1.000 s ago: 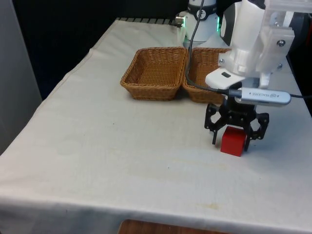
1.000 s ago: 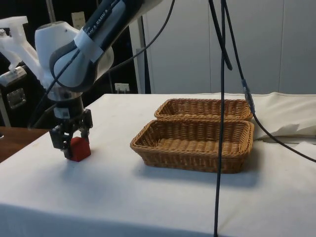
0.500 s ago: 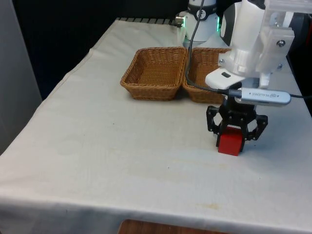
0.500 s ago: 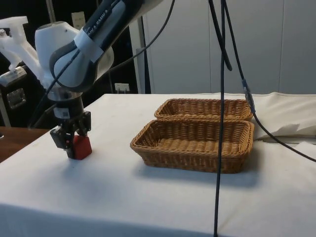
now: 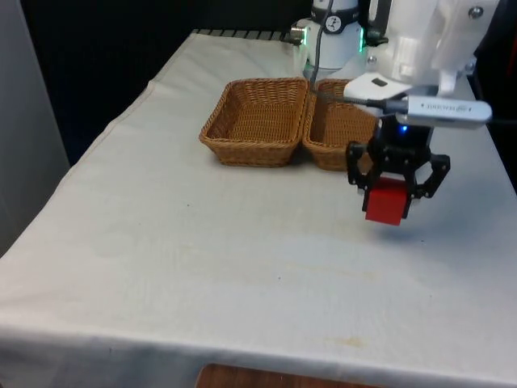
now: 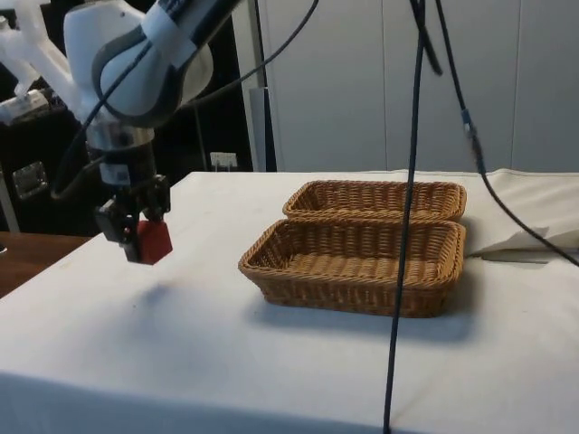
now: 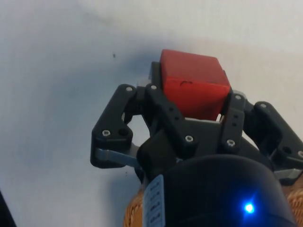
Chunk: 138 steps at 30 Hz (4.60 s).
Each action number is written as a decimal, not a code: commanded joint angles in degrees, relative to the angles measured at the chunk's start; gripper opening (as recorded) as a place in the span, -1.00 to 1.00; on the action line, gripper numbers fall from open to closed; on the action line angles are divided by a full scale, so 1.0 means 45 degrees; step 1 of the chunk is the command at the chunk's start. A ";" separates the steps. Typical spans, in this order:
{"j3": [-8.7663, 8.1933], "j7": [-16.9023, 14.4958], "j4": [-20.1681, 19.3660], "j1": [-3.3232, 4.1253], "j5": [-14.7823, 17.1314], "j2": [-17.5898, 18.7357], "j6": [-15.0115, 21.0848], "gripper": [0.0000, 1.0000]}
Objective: Pick up the red cube and place it into the right basket.
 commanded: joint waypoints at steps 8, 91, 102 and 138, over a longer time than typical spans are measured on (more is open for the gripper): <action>-0.0038 0.0127 -0.0929 0.0178 -0.0280 -0.1311 -0.0369 -0.93; -0.2572 -0.4354 -0.8900 -0.0446 -0.2190 -0.8658 0.0611 -0.93; -0.3298 -0.5513 -0.9944 -0.0573 -0.2215 -0.9027 0.1337 -0.93; -0.3845 -0.7003 -1.3280 -0.0688 -0.1974 -0.7690 0.6086 -0.93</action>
